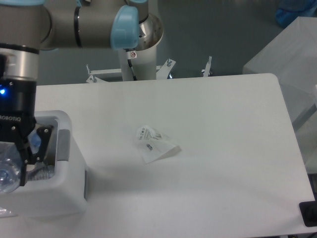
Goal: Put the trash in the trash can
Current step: 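Lower the bottle into the bin and open the gripper, then move the gripper back over the white paper wrapper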
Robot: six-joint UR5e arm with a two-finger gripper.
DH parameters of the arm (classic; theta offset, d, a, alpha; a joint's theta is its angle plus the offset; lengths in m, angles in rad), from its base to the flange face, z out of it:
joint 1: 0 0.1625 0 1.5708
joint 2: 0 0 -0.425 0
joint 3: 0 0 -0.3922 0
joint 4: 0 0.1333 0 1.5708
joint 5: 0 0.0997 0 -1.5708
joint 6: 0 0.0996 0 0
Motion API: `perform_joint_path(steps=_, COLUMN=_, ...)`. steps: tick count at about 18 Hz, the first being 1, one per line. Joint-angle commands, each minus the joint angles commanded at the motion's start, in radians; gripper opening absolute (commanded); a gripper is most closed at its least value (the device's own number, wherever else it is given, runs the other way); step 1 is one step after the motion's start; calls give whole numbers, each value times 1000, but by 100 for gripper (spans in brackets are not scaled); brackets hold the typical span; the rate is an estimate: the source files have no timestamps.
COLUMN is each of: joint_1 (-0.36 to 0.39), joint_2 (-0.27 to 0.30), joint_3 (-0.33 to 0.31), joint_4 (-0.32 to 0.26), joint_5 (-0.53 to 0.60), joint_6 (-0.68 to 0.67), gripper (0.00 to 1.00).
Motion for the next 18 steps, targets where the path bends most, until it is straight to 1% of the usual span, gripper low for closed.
perform_joint_path(steps=8, joint_1=-29, joint_2=2, joint_3=-66, joint_4=-2, joint_5=3, joint_6=2, gripper=66)
perform_joint_path(steps=9, joint_1=-31, joint_2=2, joint_3=-74, joint_4=-2, joint_5=3, joint_6=2, gripper=70)
perform_joint_path(steps=11, joint_1=-31, joint_2=0, joint_3=-86, joint_4=-2, joint_5=5, joint_6=-2, gripper=75)
perform_joint_path(steps=12, joint_1=-31, joint_2=3, joint_3=-94, joint_4=-2, joint_5=3, joint_6=-2, gripper=84)
perform_joint_path(steps=13, joint_1=-31, joint_2=6, joint_3=-98, joint_4=-2, joint_5=3, joint_6=-3, gripper=96)
perform_joint_path(steps=14, joint_1=-29, joint_2=9, joint_3=-97, joint_4=-2, joint_5=2, joint_6=-11, gripper=100)
perform_joint_path(steps=16, joint_1=-18, joint_2=9, joint_3=-98, joint_4=-5, joint_5=2, joint_6=-29, gripper=100)
perform_joint_path(steps=18, joint_1=9, joint_2=31, joint_3=-115, joint_4=-9, joint_5=11, joint_6=-43, gripper=100)
